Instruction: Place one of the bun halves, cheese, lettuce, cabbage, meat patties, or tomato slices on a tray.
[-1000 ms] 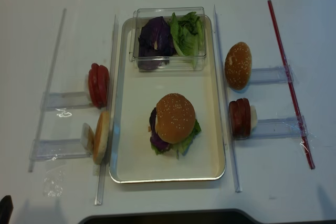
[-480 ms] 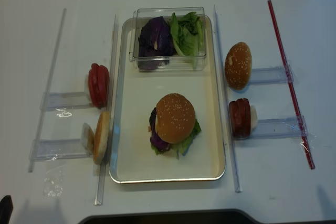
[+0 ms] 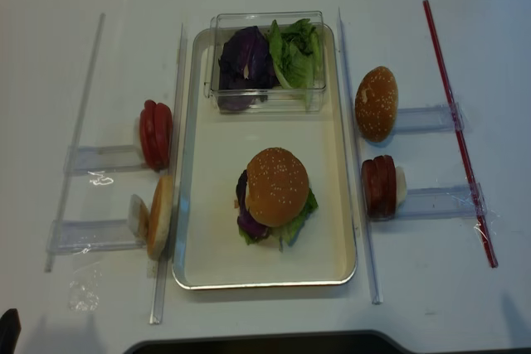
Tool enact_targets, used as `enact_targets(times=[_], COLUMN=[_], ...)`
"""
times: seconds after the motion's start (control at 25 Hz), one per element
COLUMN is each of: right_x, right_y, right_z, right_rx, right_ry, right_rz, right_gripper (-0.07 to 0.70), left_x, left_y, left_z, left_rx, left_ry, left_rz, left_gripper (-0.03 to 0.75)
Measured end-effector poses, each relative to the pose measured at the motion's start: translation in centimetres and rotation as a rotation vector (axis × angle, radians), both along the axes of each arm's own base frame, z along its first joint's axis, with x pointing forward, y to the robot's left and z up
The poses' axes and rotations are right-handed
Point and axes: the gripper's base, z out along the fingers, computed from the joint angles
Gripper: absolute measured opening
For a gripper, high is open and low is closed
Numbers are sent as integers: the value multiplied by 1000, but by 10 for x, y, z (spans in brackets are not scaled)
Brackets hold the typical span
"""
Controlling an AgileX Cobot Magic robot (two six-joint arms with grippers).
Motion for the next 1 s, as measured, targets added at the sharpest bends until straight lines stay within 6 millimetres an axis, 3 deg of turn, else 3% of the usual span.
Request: enact_targets(times=[1.0], right_x=[0], right_y=[0], right_z=[0], right_rx=[0], right_ry=[0], right_rz=[0], right_gripper=[601], left_x=[0], left_y=[0], left_z=[0], left_rx=[0], left_ry=[0], left_rz=[0], left_gripper=[469])
